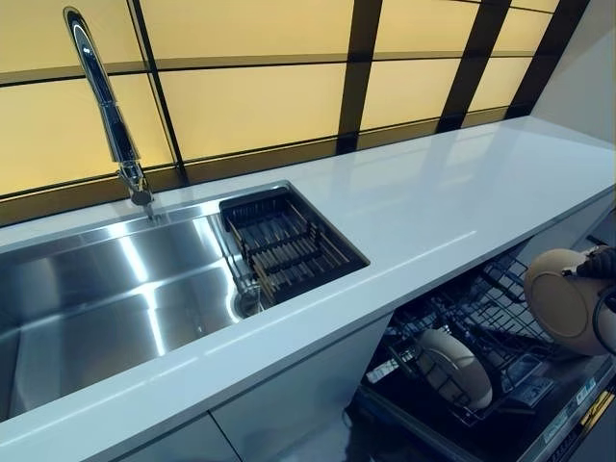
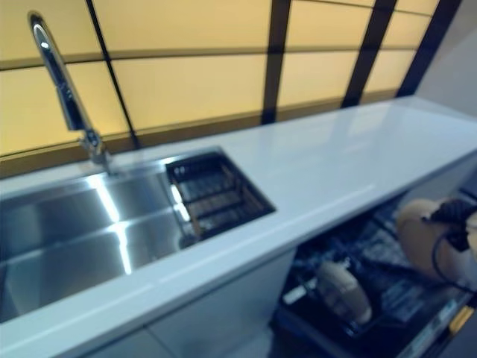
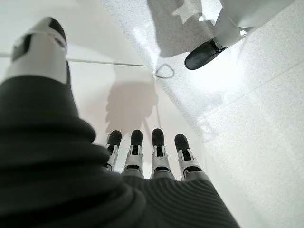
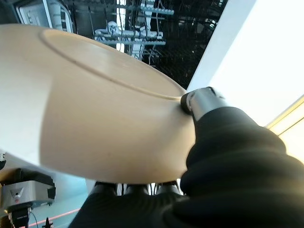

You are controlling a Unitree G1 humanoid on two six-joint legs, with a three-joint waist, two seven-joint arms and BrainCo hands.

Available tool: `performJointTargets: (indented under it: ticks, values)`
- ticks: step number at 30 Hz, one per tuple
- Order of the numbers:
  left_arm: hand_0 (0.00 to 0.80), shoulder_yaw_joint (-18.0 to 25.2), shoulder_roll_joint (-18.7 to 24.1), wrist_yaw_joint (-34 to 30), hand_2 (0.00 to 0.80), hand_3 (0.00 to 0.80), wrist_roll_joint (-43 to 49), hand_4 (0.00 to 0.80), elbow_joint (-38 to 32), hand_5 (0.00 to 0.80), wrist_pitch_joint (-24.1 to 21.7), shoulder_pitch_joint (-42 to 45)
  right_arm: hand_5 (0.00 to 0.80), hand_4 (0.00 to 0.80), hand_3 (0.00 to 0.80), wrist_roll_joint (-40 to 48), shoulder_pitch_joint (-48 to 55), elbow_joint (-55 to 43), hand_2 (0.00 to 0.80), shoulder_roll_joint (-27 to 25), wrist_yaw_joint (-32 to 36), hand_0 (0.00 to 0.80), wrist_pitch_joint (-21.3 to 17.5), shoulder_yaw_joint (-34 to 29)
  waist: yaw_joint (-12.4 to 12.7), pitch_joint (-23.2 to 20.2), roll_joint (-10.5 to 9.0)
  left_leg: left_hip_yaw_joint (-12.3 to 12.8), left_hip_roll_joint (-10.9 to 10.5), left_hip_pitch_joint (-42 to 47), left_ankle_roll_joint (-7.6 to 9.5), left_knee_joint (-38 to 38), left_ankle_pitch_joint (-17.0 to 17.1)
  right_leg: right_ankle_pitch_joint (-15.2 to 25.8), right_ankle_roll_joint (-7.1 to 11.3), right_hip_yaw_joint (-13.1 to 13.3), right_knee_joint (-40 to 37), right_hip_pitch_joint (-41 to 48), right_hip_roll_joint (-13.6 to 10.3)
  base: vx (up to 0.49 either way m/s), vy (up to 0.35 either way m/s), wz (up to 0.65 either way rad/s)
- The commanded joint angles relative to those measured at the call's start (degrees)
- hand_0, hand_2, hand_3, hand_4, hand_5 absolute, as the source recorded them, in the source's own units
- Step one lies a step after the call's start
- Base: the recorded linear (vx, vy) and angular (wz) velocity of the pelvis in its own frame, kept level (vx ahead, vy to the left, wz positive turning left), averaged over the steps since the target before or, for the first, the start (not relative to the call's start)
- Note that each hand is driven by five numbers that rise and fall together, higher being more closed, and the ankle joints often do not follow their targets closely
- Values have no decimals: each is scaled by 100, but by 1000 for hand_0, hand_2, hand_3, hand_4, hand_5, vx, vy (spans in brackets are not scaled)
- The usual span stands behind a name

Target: Take plates into dishwasher

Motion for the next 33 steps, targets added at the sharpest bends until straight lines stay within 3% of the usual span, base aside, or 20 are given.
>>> performJointTargets:
  ticks: [1, 21, 33]
  values:
    - [0, 217, 149, 48, 0, 0, -111, 0, 176, 0, -205, -244, 800, 800, 800, -322, -46, -290, 800, 324, -197, 800, -154, -255, -1, 27, -232, -203, -47, 178, 100, 17, -264, -163, 441, 13, 83, 226, -170, 0, 0, 0]
    - [0, 137, 51, -44, 0, 0, -170, 0, 1, 0, -288, -152, 800, 800, 800, -1098, 403, -69, 800, 1496, -1030, 800, -878, -29, 226, 83, -56, -347, -56, 126, 95, 17, -248, -206, 419, -147, 67, 262, -203, 3, -10, 0]
    - [0, 33, 106, -10, 0, 0, -189, 0, -121, 0, -297, -154, 800, 800, 800, -1734, 222, 462, 800, 1665, -1363, 800, -1089, 280, 331, 153, 108, -454, -105, 50, 88, 23, -235, -190, 445, -201, 57, 219, -269, -6, -29, 5]
